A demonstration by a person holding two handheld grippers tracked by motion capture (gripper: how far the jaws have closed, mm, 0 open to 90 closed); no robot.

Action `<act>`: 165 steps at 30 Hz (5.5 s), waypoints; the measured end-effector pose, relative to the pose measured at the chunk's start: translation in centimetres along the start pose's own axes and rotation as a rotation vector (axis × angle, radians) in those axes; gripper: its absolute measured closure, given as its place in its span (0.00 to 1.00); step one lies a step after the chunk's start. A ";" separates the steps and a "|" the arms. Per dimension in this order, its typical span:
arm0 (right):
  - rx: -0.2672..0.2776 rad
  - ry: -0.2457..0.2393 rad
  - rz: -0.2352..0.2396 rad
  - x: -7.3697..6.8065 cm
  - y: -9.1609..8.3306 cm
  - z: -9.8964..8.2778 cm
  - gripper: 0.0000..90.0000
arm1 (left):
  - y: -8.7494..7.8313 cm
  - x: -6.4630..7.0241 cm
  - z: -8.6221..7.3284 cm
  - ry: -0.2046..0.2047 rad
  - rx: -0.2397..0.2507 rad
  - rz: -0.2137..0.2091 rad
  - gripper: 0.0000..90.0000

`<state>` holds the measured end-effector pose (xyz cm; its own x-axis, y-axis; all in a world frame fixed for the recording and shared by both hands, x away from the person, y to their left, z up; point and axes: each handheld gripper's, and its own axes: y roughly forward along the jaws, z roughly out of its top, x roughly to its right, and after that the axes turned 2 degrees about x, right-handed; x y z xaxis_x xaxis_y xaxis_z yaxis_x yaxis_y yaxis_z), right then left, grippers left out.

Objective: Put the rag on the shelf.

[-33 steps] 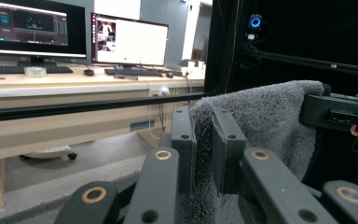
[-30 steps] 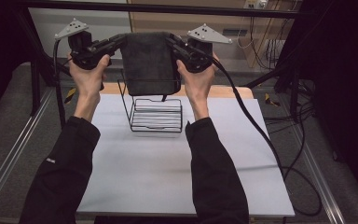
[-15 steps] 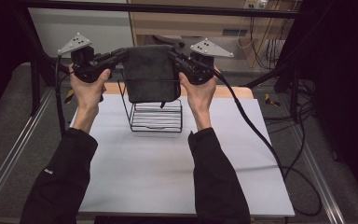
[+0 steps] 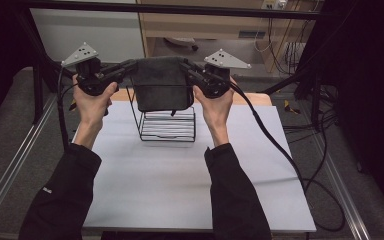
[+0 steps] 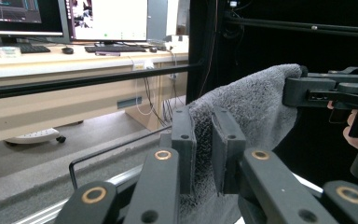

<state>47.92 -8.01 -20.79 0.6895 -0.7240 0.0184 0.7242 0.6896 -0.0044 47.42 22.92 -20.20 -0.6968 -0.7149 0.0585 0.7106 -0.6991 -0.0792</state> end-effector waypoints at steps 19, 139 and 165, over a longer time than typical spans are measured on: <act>-0.075 -0.019 0.083 -0.9 -1.3 -0.6 0.90 | -1.6 1.0 -1.5 0.028 -0.072 -0.021 0.89; -0.346 0.065 0.115 1.1 -8.7 -8.4 0.05 | -4.1 2.3 -12.0 -0.001 -0.403 0.021 0.15; -0.468 0.176 0.091 3.6 -15.3 -19.4 0.01 | -5.9 3.2 -20.8 -0.020 -0.467 -0.022 0.10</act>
<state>39.54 -21.52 -40.01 0.7118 -0.6812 -0.1715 0.5600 0.6976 -0.4469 39.00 25.01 -40.29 -0.7056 -0.7036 0.0838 0.5728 -0.6361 -0.5170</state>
